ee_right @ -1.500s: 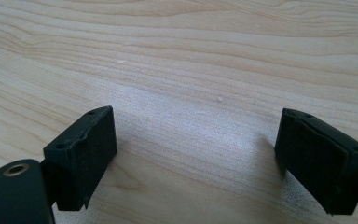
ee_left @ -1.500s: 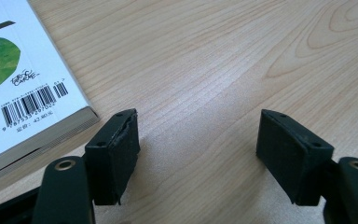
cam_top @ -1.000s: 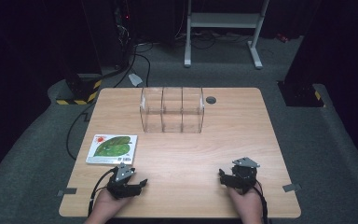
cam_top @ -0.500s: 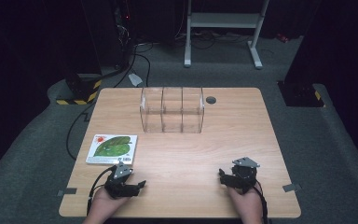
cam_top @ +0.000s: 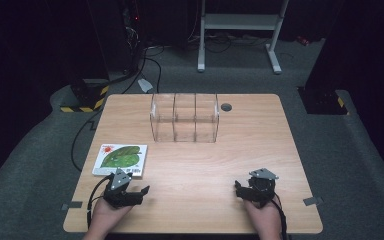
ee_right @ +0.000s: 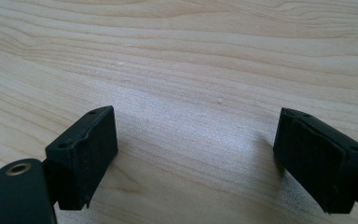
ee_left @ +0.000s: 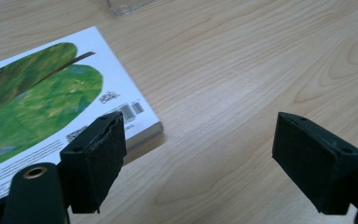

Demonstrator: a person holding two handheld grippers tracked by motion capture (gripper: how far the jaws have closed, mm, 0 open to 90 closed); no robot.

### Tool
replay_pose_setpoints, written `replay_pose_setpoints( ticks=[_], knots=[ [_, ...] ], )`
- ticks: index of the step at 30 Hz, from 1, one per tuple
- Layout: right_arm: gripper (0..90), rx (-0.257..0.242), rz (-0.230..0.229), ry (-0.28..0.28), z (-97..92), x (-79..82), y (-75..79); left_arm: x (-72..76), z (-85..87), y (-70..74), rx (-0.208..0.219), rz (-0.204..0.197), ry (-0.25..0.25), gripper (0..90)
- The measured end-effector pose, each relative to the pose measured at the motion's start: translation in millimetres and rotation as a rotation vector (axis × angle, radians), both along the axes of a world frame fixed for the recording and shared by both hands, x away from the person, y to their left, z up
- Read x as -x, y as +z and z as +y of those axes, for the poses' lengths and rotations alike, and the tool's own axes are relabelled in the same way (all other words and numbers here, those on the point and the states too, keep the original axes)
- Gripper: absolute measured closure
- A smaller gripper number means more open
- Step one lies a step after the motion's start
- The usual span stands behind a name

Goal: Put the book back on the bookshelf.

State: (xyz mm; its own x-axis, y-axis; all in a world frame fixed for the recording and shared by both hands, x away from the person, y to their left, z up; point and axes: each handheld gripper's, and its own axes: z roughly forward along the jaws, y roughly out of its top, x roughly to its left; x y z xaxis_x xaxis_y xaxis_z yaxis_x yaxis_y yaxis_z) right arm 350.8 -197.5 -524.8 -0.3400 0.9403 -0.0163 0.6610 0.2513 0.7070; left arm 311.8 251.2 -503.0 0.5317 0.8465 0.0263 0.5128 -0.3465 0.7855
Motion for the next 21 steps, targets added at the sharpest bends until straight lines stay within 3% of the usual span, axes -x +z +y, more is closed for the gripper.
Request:
replay_pose_setpoints(
  ticks=[3, 7, 21],
  knots=[
    [13.1, 0.001, -0.001, 0.001, -0.2, -0.1, -0.1, -1.8, 3.2, 0.2, -0.009, -0.002, 0.015, 16.8],
    [13.2, -0.003, 0.002, -0.002, 0.2, 0.0, 0.0, -5.1, 8.0, -0.8, -0.062, -0.018, 0.038, 15.1],
    [13.2, -0.002, 0.001, 0.002, 0.2, -0.4, 0.0, -19.5, 50.7, 0.3, -0.007, -0.013, 0.175, 12.0]
  ],
)
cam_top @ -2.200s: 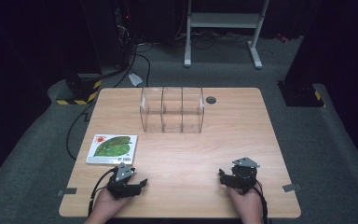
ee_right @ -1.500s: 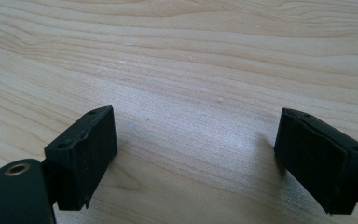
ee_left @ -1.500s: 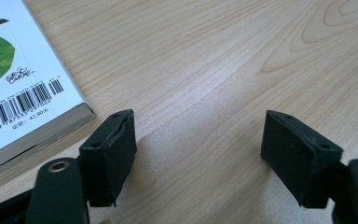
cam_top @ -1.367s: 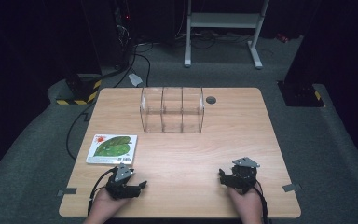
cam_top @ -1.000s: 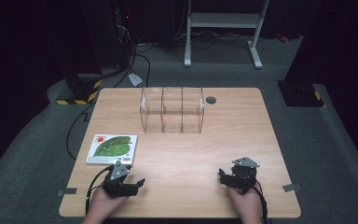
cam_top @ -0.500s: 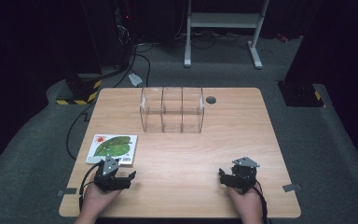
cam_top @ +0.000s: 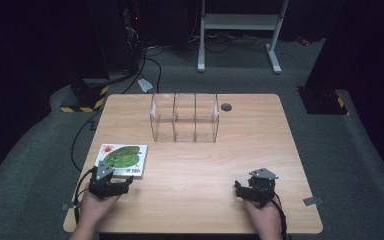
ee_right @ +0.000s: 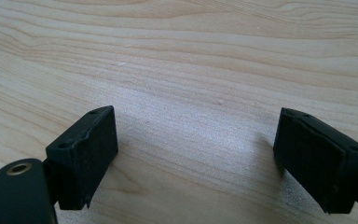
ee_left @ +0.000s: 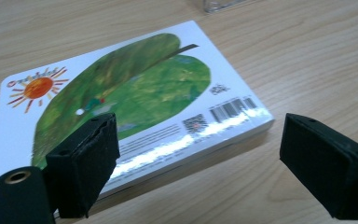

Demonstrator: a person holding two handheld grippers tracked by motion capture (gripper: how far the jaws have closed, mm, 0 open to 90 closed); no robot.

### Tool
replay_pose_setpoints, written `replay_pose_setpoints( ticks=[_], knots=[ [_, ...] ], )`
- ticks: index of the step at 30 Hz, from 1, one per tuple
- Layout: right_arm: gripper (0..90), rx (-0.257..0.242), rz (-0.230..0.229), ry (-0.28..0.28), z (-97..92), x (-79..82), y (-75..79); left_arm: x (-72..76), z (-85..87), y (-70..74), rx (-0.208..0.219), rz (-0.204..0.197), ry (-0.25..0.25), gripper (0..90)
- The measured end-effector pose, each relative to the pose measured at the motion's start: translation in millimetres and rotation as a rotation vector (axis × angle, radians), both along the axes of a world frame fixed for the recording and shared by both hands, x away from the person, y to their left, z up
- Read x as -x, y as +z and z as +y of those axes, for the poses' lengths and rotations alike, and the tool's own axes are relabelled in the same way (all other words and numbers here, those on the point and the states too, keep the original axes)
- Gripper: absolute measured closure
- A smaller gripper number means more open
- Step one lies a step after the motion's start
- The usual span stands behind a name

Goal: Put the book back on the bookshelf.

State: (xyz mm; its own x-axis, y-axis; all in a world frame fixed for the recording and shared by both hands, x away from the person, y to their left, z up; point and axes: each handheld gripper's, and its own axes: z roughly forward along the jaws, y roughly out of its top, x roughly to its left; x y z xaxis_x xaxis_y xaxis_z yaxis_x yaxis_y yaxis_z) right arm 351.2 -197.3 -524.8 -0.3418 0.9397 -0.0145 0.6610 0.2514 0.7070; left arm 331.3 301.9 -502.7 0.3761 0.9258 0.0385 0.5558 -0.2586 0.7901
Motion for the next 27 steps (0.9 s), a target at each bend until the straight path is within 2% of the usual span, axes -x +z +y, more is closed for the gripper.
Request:
replay_pose_setpoints(
  ticks=[4, 12, 15, 18, 20, 24, 27],
  knots=[
    [13.2, 0.000, 0.000, 0.000, 0.0, 0.0, 0.0, -5.2, 13.5, -1.9, 0.006, 0.004, 0.040, 12.0],
    [13.2, -0.001, 0.001, -0.002, 0.2, 0.2, 0.0, -14.4, 39.9, -6.1, 0.068, 0.016, 0.121, 12.7],
    [13.2, 0.000, 0.000, -0.001, 0.0, 0.1, 0.0, -17.1, 47.7, -9.4, 0.060, 0.014, 0.150, 13.7],
    [13.3, -0.001, 0.001, -0.003, 0.2, 0.2, 0.0, -20.6, 58.8, -12.3, 0.091, 0.033, 0.179, 14.1],
    [13.4, -0.001, 0.001, -0.005, 0.4, 0.4, 0.0, -21.6, 59.7, -13.1, 0.091, 0.032, 0.186, 14.1],
    [13.5, 0.000, 0.001, -0.006, 0.5, 0.6, 0.0, -26.6, 63.3, -17.3, 0.121, 0.073, 0.187, 14.2],
    [13.5, 0.000, 0.001, -0.006, 0.5, 0.6, 0.0, -27.4, 63.2, -18.0, 0.122, 0.070, 0.191, 14.2]
  ],
)
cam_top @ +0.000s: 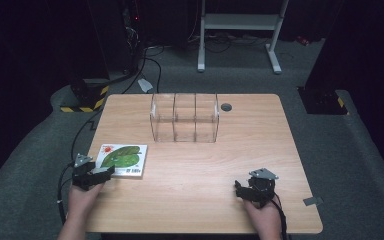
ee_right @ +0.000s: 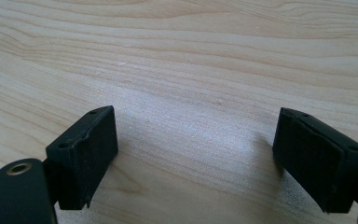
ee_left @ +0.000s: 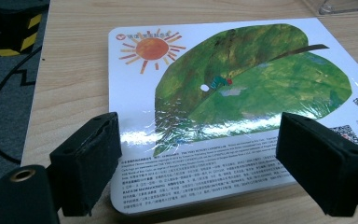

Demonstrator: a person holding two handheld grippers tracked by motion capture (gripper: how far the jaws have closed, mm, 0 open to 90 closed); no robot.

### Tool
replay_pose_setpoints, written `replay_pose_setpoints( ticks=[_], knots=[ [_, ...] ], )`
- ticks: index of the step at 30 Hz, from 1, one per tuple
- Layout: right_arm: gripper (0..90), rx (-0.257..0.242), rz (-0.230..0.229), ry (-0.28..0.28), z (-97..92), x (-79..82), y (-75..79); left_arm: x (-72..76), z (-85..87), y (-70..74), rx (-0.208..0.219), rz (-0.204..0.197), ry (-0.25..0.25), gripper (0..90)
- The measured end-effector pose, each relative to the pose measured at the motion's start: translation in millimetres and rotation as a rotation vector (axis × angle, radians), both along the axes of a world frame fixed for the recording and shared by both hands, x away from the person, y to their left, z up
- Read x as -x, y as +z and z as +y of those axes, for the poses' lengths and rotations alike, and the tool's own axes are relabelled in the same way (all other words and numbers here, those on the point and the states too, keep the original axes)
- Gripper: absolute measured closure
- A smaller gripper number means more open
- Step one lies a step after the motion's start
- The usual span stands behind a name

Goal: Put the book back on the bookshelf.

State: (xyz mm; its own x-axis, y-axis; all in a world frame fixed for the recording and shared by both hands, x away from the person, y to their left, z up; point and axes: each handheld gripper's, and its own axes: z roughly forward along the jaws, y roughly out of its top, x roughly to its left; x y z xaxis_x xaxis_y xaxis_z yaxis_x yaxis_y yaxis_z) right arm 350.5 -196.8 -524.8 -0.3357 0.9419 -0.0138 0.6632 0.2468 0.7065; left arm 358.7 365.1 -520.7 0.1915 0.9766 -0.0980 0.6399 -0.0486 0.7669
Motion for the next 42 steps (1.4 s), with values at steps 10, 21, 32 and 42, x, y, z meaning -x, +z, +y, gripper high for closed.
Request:
replay_pose_setpoints(
  ticks=[10, 21, 32, 42],
  knots=[
    [13.6, 0.001, -0.001, -0.001, 0.0, 0.2, 0.0, -1.5, 1.3, -1.0, -0.017, -0.001, 0.031, 14.6],
    [13.7, 0.005, -0.004, 0.005, -0.4, 0.6, 0.0, -2.0, -0.2, -2.3, -0.021, 0.036, 0.034, 14.6],
    [13.7, 0.005, -0.004, 0.004, -0.4, 0.6, 0.0, 0.4, -11.4, -2.2, -0.030, 0.031, -0.024, 14.8],
    [13.7, 0.005, -0.004, 0.004, -0.5, 0.6, 0.0, 2.8, -25.3, -1.7, -0.037, 0.029, -0.053, 14.8]
  ],
)
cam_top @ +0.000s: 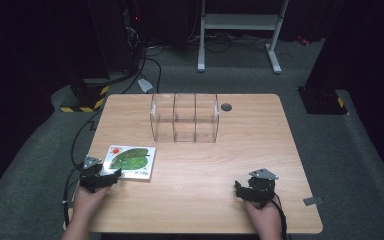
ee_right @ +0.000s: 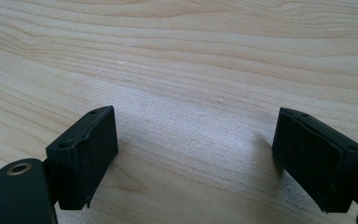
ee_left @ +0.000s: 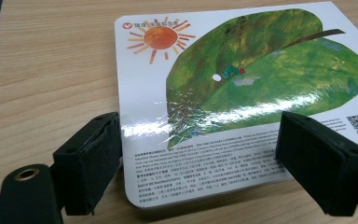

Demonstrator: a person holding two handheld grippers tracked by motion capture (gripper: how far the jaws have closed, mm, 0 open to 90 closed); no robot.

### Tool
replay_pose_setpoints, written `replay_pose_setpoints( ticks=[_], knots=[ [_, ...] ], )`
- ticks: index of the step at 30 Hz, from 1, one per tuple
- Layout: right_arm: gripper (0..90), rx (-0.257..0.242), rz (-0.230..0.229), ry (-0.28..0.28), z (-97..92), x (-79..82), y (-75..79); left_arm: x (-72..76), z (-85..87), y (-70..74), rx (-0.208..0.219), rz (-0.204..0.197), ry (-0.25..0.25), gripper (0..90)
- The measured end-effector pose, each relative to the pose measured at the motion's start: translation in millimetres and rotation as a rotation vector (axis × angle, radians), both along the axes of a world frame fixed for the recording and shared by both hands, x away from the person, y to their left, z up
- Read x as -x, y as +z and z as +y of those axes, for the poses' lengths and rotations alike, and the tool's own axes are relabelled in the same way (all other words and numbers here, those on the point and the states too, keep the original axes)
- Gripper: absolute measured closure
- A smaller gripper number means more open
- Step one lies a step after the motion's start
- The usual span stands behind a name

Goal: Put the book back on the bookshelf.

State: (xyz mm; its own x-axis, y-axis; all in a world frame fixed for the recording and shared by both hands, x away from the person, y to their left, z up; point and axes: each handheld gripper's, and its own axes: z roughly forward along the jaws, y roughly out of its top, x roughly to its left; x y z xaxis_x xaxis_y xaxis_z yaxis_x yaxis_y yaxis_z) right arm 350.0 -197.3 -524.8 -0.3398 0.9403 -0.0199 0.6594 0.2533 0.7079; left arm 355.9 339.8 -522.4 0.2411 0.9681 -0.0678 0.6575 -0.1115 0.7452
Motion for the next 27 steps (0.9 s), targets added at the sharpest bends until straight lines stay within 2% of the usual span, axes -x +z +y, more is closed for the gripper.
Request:
replay_pose_setpoints(
  ticks=[5, 13, 21, 22, 27],
  knots=[
    [13.7, 0.000, 0.000, 0.000, 0.0, 0.0, 0.0, 2.6, -8.7, -0.7, 0.009, -0.007, -0.011, 15.2],
    [14.6, 0.000, -0.002, 0.004, 0.0, 0.2, 0.1, 8.0, -25.4, -0.2, -0.007, -0.015, -0.037, 15.6],
    [15.3, -0.002, -0.003, 0.007, 0.2, 0.4, 0.1, 10.3, -40.4, 0.1, -0.004, -0.010, -0.060, 15.6],
    [15.3, -0.001, -0.003, 0.007, 0.1, 0.4, 0.1, 10.8, -42.6, -0.2, 0.007, -0.008, -0.060, 15.6],
    [15.4, -0.003, -0.002, 0.004, 0.5, 0.5, 0.1, 11.9, -49.9, 0.2, 0.000, -0.006, -0.089, 15.6]
  ],
)
